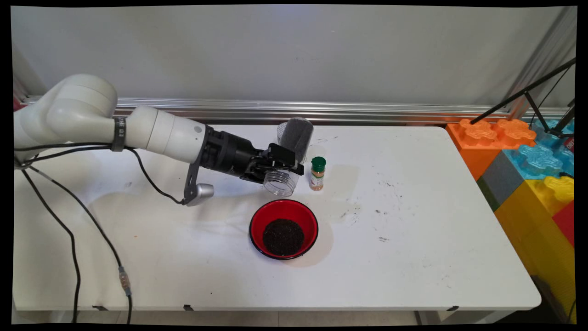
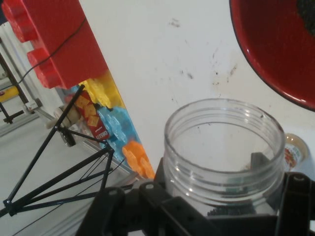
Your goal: Pour the black seasoning powder in the red bowl
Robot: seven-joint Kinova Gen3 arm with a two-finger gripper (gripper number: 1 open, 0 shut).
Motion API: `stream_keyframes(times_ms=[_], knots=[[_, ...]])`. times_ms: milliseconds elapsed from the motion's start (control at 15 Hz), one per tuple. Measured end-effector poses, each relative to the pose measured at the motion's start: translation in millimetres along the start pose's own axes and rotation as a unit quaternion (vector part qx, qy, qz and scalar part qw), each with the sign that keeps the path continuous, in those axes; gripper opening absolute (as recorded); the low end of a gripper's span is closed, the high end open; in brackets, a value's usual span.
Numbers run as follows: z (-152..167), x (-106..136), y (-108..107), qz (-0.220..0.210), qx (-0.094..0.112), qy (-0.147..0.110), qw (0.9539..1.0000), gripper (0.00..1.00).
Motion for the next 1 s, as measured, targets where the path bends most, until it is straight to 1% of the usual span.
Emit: stream_keyframes(times_ms=[1000], knots=[[10.9, 16.0, 8.7, 0.038, 0.011, -0.02, 0.999, 0.0]])
